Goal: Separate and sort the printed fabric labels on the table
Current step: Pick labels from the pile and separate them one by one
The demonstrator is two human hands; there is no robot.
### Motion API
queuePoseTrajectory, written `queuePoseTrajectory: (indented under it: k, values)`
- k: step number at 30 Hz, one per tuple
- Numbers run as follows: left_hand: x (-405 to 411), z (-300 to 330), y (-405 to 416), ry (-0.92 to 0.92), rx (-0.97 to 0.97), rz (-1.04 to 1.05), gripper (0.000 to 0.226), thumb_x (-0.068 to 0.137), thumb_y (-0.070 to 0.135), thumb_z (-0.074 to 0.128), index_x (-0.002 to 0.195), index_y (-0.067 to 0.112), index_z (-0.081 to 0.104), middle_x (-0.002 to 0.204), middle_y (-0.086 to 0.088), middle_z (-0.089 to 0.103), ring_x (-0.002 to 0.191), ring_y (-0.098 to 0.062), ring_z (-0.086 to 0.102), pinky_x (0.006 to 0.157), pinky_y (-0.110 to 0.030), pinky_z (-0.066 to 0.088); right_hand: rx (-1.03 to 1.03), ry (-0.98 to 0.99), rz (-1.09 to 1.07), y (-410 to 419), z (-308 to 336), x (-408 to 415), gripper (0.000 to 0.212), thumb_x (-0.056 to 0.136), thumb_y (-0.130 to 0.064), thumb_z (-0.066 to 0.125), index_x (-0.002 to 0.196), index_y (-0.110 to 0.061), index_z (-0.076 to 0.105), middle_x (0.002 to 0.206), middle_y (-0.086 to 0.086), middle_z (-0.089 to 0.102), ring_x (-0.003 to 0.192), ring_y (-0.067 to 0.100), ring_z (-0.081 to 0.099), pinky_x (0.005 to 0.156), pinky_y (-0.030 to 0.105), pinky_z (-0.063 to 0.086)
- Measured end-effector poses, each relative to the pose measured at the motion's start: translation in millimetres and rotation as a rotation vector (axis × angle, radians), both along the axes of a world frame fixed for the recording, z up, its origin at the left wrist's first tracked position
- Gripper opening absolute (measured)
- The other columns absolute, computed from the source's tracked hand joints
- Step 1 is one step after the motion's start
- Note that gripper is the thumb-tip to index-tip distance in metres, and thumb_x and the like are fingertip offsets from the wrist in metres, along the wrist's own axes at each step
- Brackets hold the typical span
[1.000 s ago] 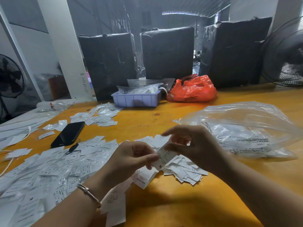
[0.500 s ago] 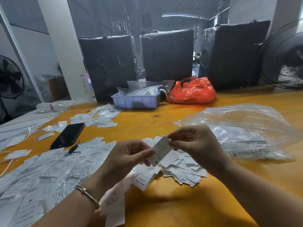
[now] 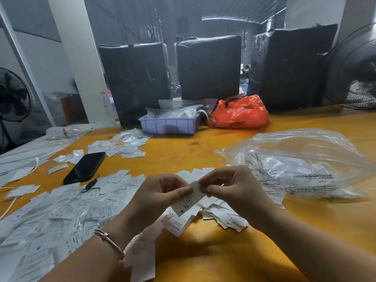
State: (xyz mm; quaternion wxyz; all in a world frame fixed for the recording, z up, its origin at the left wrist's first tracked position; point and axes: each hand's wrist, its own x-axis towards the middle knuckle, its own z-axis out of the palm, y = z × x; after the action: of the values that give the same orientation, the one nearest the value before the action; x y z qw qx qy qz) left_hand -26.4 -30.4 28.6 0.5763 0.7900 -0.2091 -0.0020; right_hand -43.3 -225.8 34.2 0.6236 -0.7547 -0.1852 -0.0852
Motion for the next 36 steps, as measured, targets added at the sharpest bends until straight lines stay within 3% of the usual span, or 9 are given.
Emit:
queuePoseTrajectory:
  k: [7, 10, 13, 18, 21, 25, 28, 31, 36]
  values:
    - [0, 0, 0, 0.005, -0.001, 0.005, 0.026, 0.071, 0.029, 0.07, 0.08, 0.005, 0.072, 0.073, -0.001, 0.073, 0.067, -0.009, 0.067, 0.058, -0.016, 0.052, -0.043, -0.055, -0.024, 1, -1, 1, 0.02, 0.075, 0.008, 0.072, 0.078, -0.012, 0.076, 0.073, 0.008, 0.073, 0.066, 0.021, 0.067, 0.067, 0.033, 0.057]
    - [0, 0, 1, -0.002, 0.003, -0.003, 0.022, 0.071, 0.029, 0.071, 0.078, 0.008, 0.073, 0.071, 0.001, 0.073, 0.066, -0.005, 0.066, 0.057, -0.013, 0.048, -0.125, -0.097, -0.003, 7, -5, 1, 0.02, 0.075, 0.008, 0.073, 0.079, -0.011, 0.077, 0.07, 0.001, 0.072, 0.063, 0.009, 0.065, 0.063, 0.027, 0.057]
    - [-1, 0, 1, -0.001, 0.011, -0.023, 0.022, 0.071, 0.028, 0.072, 0.08, 0.008, 0.074, 0.073, 0.0, 0.073, 0.067, -0.006, 0.067, 0.057, -0.013, 0.048, -0.028, -0.037, 0.054, 6, -8, 5, 0.018, 0.073, 0.012, 0.072, 0.079, -0.005, 0.074, 0.069, 0.01, 0.071, 0.057, 0.014, 0.064, 0.057, 0.029, 0.056]
    - [-1, 1, 1, 0.008, 0.012, -0.063, 0.021, 0.071, 0.024, 0.073, 0.086, 0.01, 0.076, 0.08, -0.005, 0.075, 0.074, -0.011, 0.068, 0.062, -0.017, 0.052, 0.052, 0.098, 0.137, -1, -8, 6, 0.015, 0.072, 0.001, 0.078, 0.079, 0.01, 0.068, 0.066, 0.015, 0.069, 0.052, 0.014, 0.063, 0.049, 0.016, 0.047]
    - [1, 3, 7, -0.038, 0.054, -0.002, 0.012, 0.076, 0.021, 0.072, 0.085, 0.028, 0.078, 0.089, 0.0, 0.075, 0.085, -0.012, 0.07, 0.067, -0.02, 0.056, -0.257, -0.05, 0.022, -13, 1, 12, 0.019, 0.078, -0.018, 0.076, 0.077, 0.0, 0.071, 0.067, 0.011, 0.07, 0.056, 0.017, 0.064, 0.055, 0.028, 0.054]
    - [8, 2, 24, -0.239, 0.349, 0.236, 0.021, 0.086, 0.009, 0.067, 0.084, 0.029, 0.072, 0.078, 0.011, 0.073, 0.073, -0.007, 0.067, 0.06, -0.024, 0.055, -0.78, -0.282, -0.554, -49, 7, 32, 0.019, 0.087, -0.029, 0.067, 0.073, -0.016, 0.066, 0.064, -0.008, 0.062, 0.057, 0.01, 0.056, 0.052, 0.026, 0.043]
    - [16, -1, 36, -0.255, 0.532, 0.43, 0.017, 0.083, 0.013, 0.065, 0.071, 0.025, 0.066, 0.061, 0.009, 0.064, 0.059, -0.01, 0.057, 0.054, -0.029, 0.042, -0.959, -0.12, -0.841, -74, -3, 46, 0.011, 0.087, -0.016, 0.057, 0.089, -0.015, 0.068, 0.09, 0.005, 0.07, 0.082, 0.026, 0.063, 0.073, 0.033, 0.051]
    - [21, -4, 42, -0.234, 0.687, 0.586, 0.022, 0.083, 0.015, 0.055, 0.061, 0.02, 0.058, 0.063, 0.005, 0.061, 0.061, -0.015, 0.054, 0.053, -0.026, 0.034, -1.054, 0.214, -0.767, -91, -9, 54, 0.02, 0.093, -0.022, 0.049, 0.104, -0.011, 0.062, 0.107, 0.012, 0.065, 0.103, 0.032, 0.059, 0.092, 0.039, 0.046]
    - [24, -6, 41, -0.211, 0.794, 0.669, 0.022, 0.081, 0.012, 0.048, 0.067, 0.014, 0.064, 0.076, -0.002, 0.064, 0.072, -0.021, 0.057, 0.059, -0.03, 0.041, -1.229, 0.225, -0.871, -97, -10, 57, 0.016, 0.088, -0.03, 0.059, 0.081, -0.02, 0.049, 0.101, 0.004, 0.058, 0.104, 0.026, 0.051, 0.092, 0.041, 0.036]
